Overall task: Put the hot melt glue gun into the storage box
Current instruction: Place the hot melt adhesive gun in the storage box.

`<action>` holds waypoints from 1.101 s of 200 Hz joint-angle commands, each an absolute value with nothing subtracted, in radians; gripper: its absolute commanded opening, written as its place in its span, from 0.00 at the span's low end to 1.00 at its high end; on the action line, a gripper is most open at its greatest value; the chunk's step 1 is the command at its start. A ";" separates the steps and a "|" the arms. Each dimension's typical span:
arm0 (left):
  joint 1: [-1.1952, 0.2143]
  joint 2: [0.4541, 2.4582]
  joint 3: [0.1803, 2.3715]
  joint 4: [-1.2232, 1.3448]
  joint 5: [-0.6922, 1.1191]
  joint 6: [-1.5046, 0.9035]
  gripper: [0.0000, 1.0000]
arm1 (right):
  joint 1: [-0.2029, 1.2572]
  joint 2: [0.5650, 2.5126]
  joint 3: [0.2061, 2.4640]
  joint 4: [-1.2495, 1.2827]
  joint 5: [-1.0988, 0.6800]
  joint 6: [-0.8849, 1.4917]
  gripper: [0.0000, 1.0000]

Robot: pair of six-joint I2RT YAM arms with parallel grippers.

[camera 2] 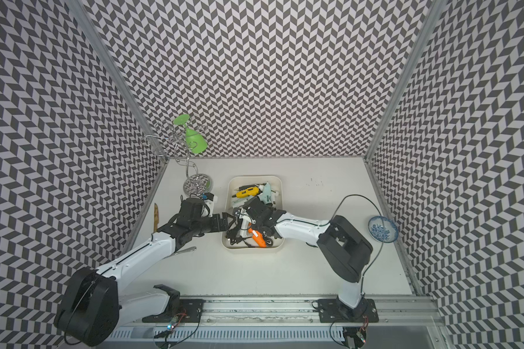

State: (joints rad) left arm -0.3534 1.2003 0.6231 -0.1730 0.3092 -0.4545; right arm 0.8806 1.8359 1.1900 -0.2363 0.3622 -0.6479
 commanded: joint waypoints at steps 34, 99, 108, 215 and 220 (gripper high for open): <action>-0.370 1.130 0.616 -0.157 0.253 -0.493 0.90 | 0.884 1.940 1.367 -0.353 0.361 -0.538 0.30; -0.355 1.104 0.638 -0.164 0.203 -0.468 0.90 | 0.880 1.827 1.312 -0.417 0.346 -0.444 0.65; -0.356 1.103 0.645 -0.168 0.198 -0.465 0.90 | 0.878 1.806 1.304 -0.419 0.330 -0.432 0.66; -0.220 1.104 0.761 -0.128 0.225 -0.414 0.91 | 0.845 1.731 1.282 -0.228 -0.123 -0.141 0.49; -0.219 1.110 0.767 -0.126 0.228 -0.413 0.91 | 0.844 1.749 1.288 -0.221 -0.141 -0.131 0.46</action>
State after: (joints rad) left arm -0.2317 1.0988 0.7242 -0.1604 0.2058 -0.4450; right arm 0.8410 1.6947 1.2644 -0.3359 0.0353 -0.2424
